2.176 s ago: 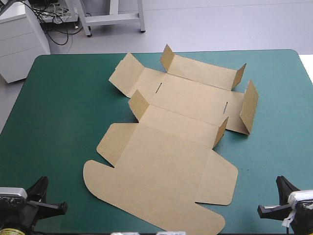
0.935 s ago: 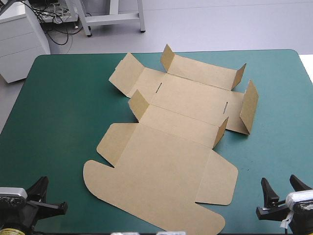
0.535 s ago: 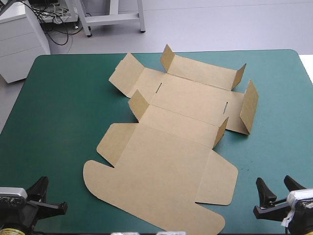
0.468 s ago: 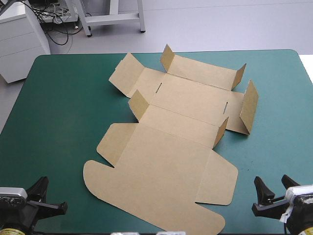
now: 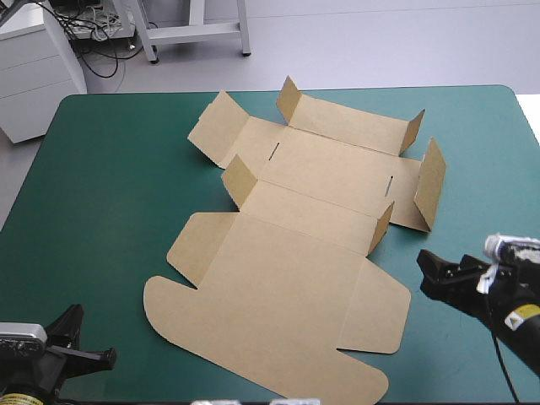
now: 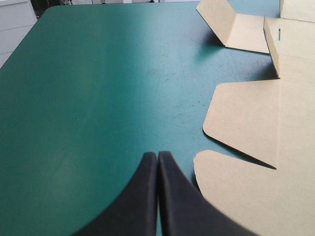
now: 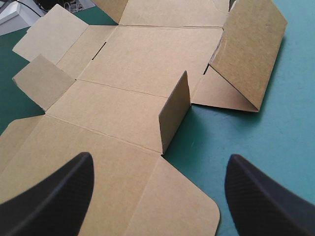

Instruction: Fold the box

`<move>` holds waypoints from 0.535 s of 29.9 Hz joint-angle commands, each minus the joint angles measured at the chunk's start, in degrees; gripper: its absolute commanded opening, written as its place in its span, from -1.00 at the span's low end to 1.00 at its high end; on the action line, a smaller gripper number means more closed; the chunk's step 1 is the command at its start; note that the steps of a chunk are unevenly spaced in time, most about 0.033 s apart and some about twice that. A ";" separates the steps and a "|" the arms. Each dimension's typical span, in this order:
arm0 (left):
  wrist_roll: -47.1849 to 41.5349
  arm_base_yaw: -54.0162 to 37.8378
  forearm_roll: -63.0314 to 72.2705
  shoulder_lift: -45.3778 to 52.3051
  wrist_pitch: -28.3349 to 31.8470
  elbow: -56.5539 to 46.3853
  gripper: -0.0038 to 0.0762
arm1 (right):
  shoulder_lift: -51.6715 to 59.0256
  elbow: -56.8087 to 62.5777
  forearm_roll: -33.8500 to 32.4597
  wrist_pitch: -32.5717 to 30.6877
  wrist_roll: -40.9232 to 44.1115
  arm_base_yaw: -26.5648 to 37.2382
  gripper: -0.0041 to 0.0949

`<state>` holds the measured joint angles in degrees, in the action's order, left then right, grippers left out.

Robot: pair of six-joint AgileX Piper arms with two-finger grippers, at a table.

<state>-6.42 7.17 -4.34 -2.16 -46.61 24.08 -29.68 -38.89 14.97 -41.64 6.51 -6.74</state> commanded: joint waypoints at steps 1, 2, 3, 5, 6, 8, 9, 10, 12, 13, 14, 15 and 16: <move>0.02 -0.12 0.01 -1.00 4.18 1.11 -0.98 | -8.89 -6.73 1.48 2.28 1.91 -0.10 0.48; 0.02 -0.12 0.01 -1.00 4.18 1.11 -0.98 | -11.60 -8.38 1.83 1.38 2.20 -0.10 0.48; 0.02 -0.12 0.01 -1.00 4.18 1.11 -0.98 | -13.73 -10.03 2.41 0.67 2.20 -0.10 0.48; 0.02 -0.12 0.01 -1.00 4.18 1.11 -0.98 | -18.85 -13.12 4.04 -0.94 2.20 -0.10 0.48; 0.02 -0.12 0.01 -1.00 4.18 1.11 -0.98 | -21.25 -14.26 4.59 -1.53 2.20 -0.10 0.48; 0.02 -0.12 0.01 -1.00 4.18 1.11 -0.98 | -25.84 -17.06 6.19 -3.59 2.05 -0.10 0.48; 0.02 -0.12 0.01 -1.00 4.18 1.11 -0.98 | -27.60 -18.10 6.59 -4.68 2.05 -0.10 0.48; 0.02 -0.12 0.01 -1.00 4.18 1.11 -0.98 | -29.29 -19.40 6.92 -5.59 2.05 -0.10 0.48; 0.02 -0.12 0.01 -1.00 4.18 1.11 -0.98 | -33.40 -21.85 8.18 -7.50 2.16 -0.10 0.48; 0.02 -0.12 0.01 -1.00 4.18 1.11 -0.98 | -35.35 -22.78 8.57 -7.92 2.25 -0.10 0.48; 0.02 -0.12 0.01 -1.00 4.18 1.11 -0.98 | -37.25 -24.08 8.94 -8.51 2.25 -0.10 0.48; 0.02 -0.12 0.01 -1.00 4.18 1.11 -0.98 | -39.06 -24.86 9.09 -8.83 2.25 -0.10 0.48; 0.02 -0.12 0.01 -1.00 4.18 1.11 -0.98 | -40.82 -25.73 9.09 -9.38 2.44 -0.10 0.48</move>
<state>-6.42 7.17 -4.34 -2.16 -46.61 24.08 -67.63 -60.77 22.24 -51.65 9.01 -6.74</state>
